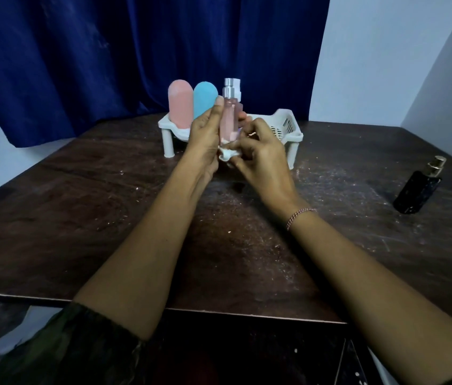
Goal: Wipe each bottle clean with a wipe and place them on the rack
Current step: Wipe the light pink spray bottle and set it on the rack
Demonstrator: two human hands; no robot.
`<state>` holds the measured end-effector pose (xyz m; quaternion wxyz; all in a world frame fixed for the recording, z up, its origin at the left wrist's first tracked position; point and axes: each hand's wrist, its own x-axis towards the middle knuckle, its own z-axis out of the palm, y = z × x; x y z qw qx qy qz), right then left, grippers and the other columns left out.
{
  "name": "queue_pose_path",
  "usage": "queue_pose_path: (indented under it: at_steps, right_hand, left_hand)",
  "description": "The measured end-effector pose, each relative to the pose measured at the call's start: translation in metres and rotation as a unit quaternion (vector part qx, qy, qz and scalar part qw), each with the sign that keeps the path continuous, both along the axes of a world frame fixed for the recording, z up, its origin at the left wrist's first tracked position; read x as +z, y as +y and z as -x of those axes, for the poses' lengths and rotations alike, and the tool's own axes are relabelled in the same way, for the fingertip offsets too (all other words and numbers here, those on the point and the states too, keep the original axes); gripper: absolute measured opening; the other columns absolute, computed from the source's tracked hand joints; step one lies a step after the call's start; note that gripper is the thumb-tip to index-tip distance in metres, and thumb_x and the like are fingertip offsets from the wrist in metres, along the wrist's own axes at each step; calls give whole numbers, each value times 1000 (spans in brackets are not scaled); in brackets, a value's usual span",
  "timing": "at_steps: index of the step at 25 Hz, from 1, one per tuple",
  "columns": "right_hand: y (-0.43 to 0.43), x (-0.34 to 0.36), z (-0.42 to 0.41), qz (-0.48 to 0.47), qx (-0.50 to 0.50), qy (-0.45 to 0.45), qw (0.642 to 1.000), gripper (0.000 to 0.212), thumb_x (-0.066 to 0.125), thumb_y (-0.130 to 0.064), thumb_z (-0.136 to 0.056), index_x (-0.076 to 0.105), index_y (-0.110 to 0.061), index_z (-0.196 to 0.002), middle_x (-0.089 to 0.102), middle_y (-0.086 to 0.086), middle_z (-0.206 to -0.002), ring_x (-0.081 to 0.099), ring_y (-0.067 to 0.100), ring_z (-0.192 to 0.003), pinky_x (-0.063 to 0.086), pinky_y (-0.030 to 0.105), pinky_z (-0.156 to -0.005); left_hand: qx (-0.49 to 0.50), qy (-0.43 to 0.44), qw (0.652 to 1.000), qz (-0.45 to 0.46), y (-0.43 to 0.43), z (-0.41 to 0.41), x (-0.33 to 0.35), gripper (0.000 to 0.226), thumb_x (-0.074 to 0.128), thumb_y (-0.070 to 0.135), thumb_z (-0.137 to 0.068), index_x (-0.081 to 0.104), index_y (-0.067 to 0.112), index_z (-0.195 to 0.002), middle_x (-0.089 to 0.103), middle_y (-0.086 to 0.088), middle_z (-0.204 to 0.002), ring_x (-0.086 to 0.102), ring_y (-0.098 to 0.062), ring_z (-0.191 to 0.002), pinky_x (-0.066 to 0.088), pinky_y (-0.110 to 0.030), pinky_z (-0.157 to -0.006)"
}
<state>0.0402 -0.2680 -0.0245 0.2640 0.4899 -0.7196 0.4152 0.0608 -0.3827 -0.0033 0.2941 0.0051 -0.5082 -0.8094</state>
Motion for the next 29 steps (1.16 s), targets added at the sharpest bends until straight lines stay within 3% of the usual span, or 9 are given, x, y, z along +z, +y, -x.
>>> queue_pose_path:
  at_steps: [1,4,6,9,12,15,20,26,29]
  right_hand:
    - [0,-1,-1,-4,-1,1,1000,17,70,1,-74,69,-2,-91,49,2,-102,47,2,-89,47,14,-81]
    - [0,1,-5,30,-12,-4,999,16,68,0,-76,68,-4,-91,54,8,-97,54,12,-87,52,32,-78]
    - [3,6,-5,87,-52,-4,995,20,70,-3,-75,68,-8,-94,57,3,-91,54,9,-81,52,31,-74]
    - [9,14,4,178,-76,-59,979,25,73,-13,-74,65,-16,-97,64,-5,-89,59,8,-79,52,32,-73]
    - [12,15,13,227,-78,-97,966,14,72,-15,-77,66,-14,-90,65,-3,-89,61,11,-80,53,37,-74]
    - [10,14,16,192,-72,-109,973,12,70,-9,-79,69,-9,-90,60,-5,-90,60,10,-82,54,33,-77]
    - [9,9,14,71,-13,-98,993,14,70,-1,-76,70,-7,-89,61,-2,-92,55,2,-83,50,17,-81]
    - [6,2,17,-74,45,-87,993,16,71,1,-74,71,-3,-89,64,4,-91,58,10,-83,49,19,-80]
    - [9,4,19,-129,40,-73,988,18,72,0,-74,72,-3,-91,66,9,-93,58,13,-84,48,21,-79]
  left_hand:
    - [-3,0,1000,-10,-1,-1,0,35,43,31,-98,64,2,-96,69,-10,-85,68,-18,-75,57,-30,-68]
    - [-25,-26,999,18,0,-3,0,37,42,33,-98,64,3,-100,68,-6,-81,64,-14,-67,53,-25,-57]
    - [-46,-63,996,45,5,-4,0,33,43,31,-98,65,7,-94,68,0,-67,61,-10,-56,48,-21,-49]
    - [-73,-84,992,54,8,-2,-6,28,41,21,-99,63,9,-85,70,1,-65,64,-8,-59,53,-23,-59]
    - [-102,-84,988,75,8,-2,-9,28,40,21,-99,64,12,-87,72,1,-72,67,-10,-69,55,-33,-72]
    - [-81,-79,990,85,6,-2,-9,27,40,19,-99,64,14,-86,72,3,-70,66,-7,-69,50,-33,-82]
    - [-73,-47,996,36,-5,-2,-4,28,45,26,-97,64,5,-98,72,-5,-81,68,-13,-72,57,-28,-64]
    - [-31,-4,999,22,-9,-1,0,30,43,25,-98,64,3,-96,72,-6,-79,68,-15,-83,49,-40,-92]
    - [-18,13,999,37,-7,-1,0,29,44,22,-98,63,1,-99,69,-9,-90,66,-15,-89,44,-40,-102]
